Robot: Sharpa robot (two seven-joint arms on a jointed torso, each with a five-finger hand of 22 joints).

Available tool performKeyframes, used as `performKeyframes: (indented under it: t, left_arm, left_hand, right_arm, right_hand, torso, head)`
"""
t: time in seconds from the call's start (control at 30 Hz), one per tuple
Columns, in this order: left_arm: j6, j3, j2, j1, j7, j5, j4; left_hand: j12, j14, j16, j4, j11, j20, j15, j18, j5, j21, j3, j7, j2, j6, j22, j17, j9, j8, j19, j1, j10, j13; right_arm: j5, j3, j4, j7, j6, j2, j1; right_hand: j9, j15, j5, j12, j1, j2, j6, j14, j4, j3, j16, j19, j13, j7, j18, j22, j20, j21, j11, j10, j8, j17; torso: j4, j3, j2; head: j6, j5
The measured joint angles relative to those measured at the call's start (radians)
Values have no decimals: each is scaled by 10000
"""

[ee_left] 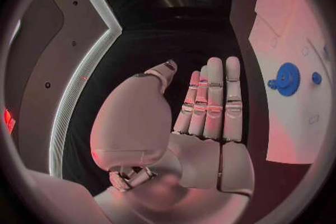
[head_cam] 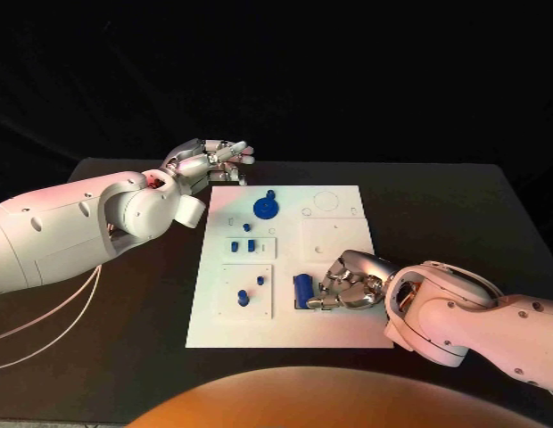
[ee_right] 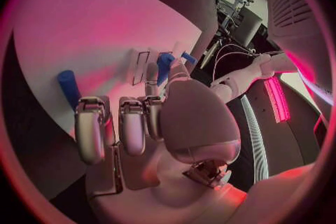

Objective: Assemble the parts on the task board

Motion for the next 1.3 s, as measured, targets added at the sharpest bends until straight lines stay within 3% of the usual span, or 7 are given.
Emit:
performKeyframes:
  t: [0.27, 0.57, 0.83, 0.93, 1.13, 1.3]
  left_arm:
    - [1, 0, -19, -2, -4, 0, 2]
    - [0, 0, -32, -2, -10, 0, -2]
    - [0, 0, -44, -2, -15, 0, -3]
    - [0, 0, -44, -2, -16, 0, -3]
    - [0, 0, -49, -2, -17, 0, -3]
    - [0, 0, -64, -2, -17, 0, 7]
  left_hand:
    - [0, 0, 0, 0, 0, 0, 0, 0, 0, 0, 0, 0, 0, 0, 0, 0, -1, 0, 0, 0, 0, 8]
    - [0, 0, 0, 0, 0, 0, 0, 0, 0, 0, 1, 0, 0, 0, -10, 0, -2, 0, 0, 0, 0, 8]
    - [0, 0, 0, -1, 0, 0, 0, 0, 0, 0, 1, 0, 0, 0, -10, 0, 6, 0, 0, 0, 0, 7]
    - [0, 0, 0, -1, 0, 0, 0, 0, 0, 0, 1, 0, 0, 0, -10, 0, 6, 0, 0, 0, 0, 7]
    - [0, 0, 0, -1, 0, 0, 0, 0, 0, 0, 1, 0, 0, 0, -10, 0, 5, 0, 0, 0, 0, 6]
    - [0, 0, 0, -2, 0, 0, 0, 0, 0, 0, -55, 0, 0, 0, -9, 0, 4, 0, 0, 0, 0, 13]
  right_arm:
    - [-6, 4, -32, 2, 282, -56, 19]
    - [39, 6, -42, 48, 611, -44, 25]
    - [54, 6, -11, 80, 657, -105, 27]
    - [54, 5, 52, 93, 587, -229, 53]
    - [48, 4, 274, 139, 179, -773, 370]
    - [-115, 24, 313, 164, -291, -1480, 686]
  right_hand:
    - [105, -36, -113, 49, 0, 0, 0, -37, 0, -166, 0, 0, 3, 0, 0, 0, 0, 31, -36, 36, 40, -1]
    - [333, -35, -659, 49, 0, 0, 0, -37, 11, -624, 0, 0, 3, 0, 0, 8, 1, 31, -36, 36, 40, -2]
    - [388, -35, -659, 49, -5, 6, 0, -37, 14, -703, 0, 0, 3, 0, 1, 7, 1, 31, -35, 36, 40, -3]
    - [452, -35, -455, -112, 13, 101, -43, -37, -11, -844, 0, 0, 34, 42, 0, 7, 1, 31, -35, 36, 40, -3]
    - [588, -35, 30, -348, 317, 164, -285, -37, -58, -1078, 0, -1, 58, 103, 0, 6, 1, -97, -32, 35, -50, -3]
    - [505, -32, 184, -493, 616, 190, -556, -36, -40, -1308, 0, -1, 64, 229, 0, 5, 2, -271, 48, 39, -344, -4]
  torso:
    - [-1, 3, 0]
    - [-2, -2, 2]
    - [-8, 3, 2]
    - [-12, 9, 2]
    - [-20, 10, -4]
    - [-38, -9, -15]
  head:
    - [0, 17]
    - [0, 17]
    - [0, 23]
    - [0, 24]
    - [0, -40]
    - [0, -173]
